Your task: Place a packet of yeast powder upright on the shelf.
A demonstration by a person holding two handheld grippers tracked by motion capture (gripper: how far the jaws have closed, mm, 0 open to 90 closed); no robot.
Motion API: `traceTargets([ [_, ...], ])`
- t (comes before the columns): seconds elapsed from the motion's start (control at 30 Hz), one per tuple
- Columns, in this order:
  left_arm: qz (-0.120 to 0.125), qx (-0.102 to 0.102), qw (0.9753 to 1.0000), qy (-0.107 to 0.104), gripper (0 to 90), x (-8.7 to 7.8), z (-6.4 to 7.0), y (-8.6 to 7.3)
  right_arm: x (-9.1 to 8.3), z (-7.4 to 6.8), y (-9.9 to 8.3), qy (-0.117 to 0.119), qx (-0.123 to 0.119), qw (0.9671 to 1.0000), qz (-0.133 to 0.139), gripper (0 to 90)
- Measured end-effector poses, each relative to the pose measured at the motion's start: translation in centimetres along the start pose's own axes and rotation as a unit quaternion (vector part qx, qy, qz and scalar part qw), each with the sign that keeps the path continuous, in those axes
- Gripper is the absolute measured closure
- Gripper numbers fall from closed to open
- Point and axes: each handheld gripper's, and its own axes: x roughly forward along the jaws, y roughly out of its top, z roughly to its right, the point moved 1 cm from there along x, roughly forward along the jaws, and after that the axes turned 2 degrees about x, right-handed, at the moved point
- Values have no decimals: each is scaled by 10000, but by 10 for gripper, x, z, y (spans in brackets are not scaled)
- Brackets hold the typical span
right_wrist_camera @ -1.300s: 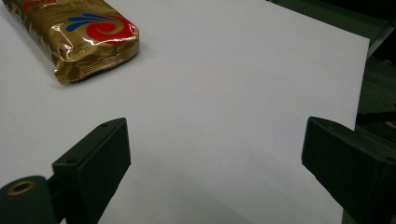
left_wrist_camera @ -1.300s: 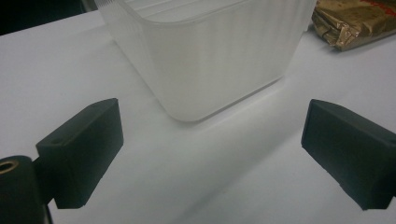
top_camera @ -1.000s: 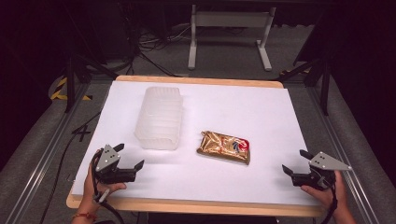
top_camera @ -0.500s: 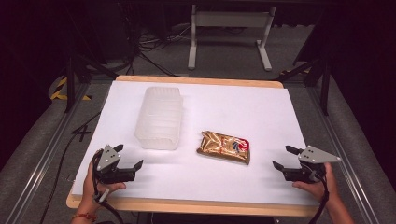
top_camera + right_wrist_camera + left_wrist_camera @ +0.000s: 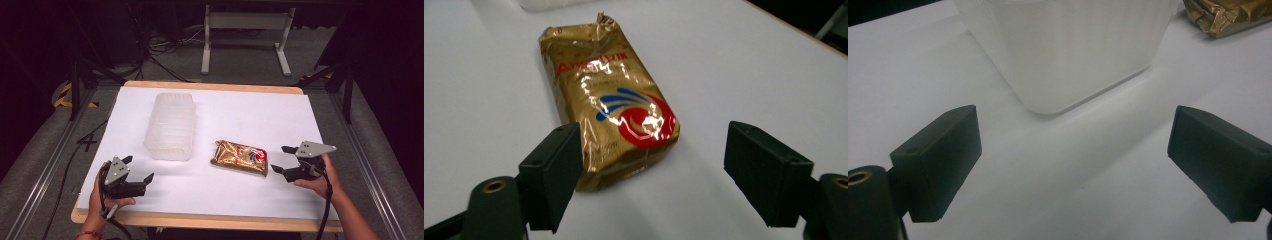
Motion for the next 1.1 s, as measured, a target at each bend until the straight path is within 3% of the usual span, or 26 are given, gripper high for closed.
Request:
traceTargets([
  [0.3,-51,26,10000,-41,75,-3,4,-3,37,7,34,420,-126,9989,-139,271],
  [0.5,-60,53,9999,-77,74,-4,5,-4,63,3,56,586,-255,9976,-280,272],
  [0.7,-109,112,9998,-135,72,-3,7,-4,81,-3,74,772,-405,9959,-238,291],
  [0.9,-109,186,9997,-112,72,-3,9,-3,105,-12,91,1164,-610,9896,-592,295],
  [0.97,-138,251,9996,-33,72,-4,8,-3,113,-14,93,1182,-681,9878,-752,289],
  [1.1,-93,193,9998,-32,72,-5,6,-4,129,-19,95,1349,-754,9834,-947,283],
])
